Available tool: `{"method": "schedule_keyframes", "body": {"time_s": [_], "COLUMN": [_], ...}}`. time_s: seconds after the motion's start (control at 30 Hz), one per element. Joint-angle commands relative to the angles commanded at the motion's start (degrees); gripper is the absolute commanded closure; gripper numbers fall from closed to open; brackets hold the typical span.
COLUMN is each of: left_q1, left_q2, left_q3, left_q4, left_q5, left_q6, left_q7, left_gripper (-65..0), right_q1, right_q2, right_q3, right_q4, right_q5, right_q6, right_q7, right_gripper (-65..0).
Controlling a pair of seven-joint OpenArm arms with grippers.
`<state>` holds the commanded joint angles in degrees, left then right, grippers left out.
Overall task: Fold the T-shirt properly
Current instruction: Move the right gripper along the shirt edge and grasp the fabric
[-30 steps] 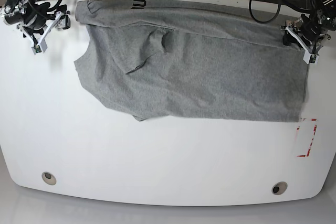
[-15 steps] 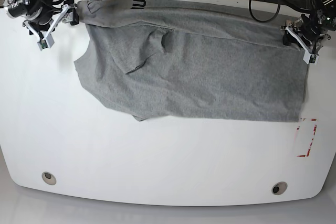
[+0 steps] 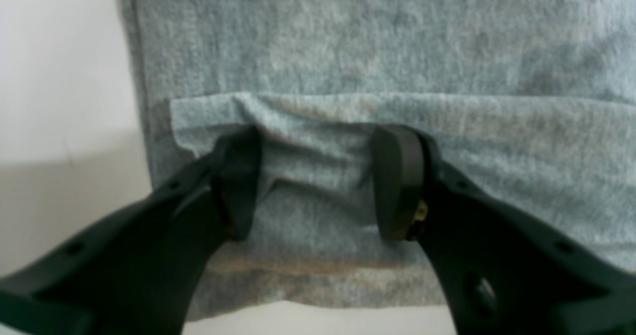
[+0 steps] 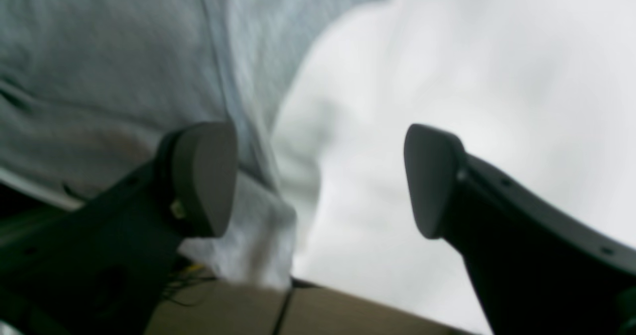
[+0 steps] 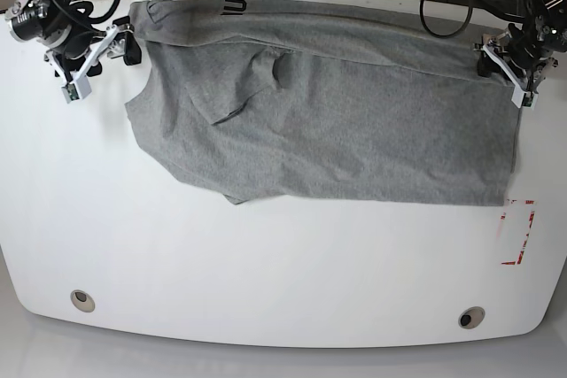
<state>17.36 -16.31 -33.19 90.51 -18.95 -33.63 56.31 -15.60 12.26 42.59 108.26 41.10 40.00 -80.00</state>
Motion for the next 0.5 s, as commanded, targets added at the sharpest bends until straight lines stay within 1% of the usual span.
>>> {"method": "schedule_keyframes", "body": {"time_s": [0.1, 0.2, 0.27, 0.4, 0.47, 0.5], "left_q1": [0.09, 0.18, 0.18, 0.18, 0.26, 0.26], "left_q2": [0.00, 0.00, 0.00, 0.00, 0.00, 0.00], "left_q3": [0.00, 0.00, 0.00, 0.00, 0.00, 0.00], "left_q4": [0.00, 0.00, 0.00, -0.09, -0.09, -0.09], "left_q5": [0.00, 0.00, 0.00, 0.00, 0.00, 0.00], "left_q6": [0.00, 0.00, 0.00, 0.00, 0.00, 0.00], "left_q7": [0.00, 0.00, 0.00, 0.00, 0.09, 0.09], "left_gripper": [-32.6, -32.6, -32.6, -32.6, -32.6, -32.6], "right_q1": [1.93, 2.90, 3.25, 3.25, 3.43, 3.43], "right_q2": [-0.97, -1.41, -1.58, -1.85, -2.81, -3.43], "right_q3": [-0.44, -2.73, -5.89, -10.55, -12.22, -12.40], "right_q4": [-2.55, -3.96, -4.04, -4.04, -4.22, -4.22], "right_q5": [-2.11, -4.04, -6.07, -8.26, -9.76, -10.90], "right_q6": [0.00, 0.00, 0.00, 0.00, 0.00, 0.00], "right_q7": [0.00, 0.00, 0.00, 2.07, 2.33, 2.42], "right_gripper": [-48.8, -48.8, -48.8, -48.7, -47.2, -45.3]}}
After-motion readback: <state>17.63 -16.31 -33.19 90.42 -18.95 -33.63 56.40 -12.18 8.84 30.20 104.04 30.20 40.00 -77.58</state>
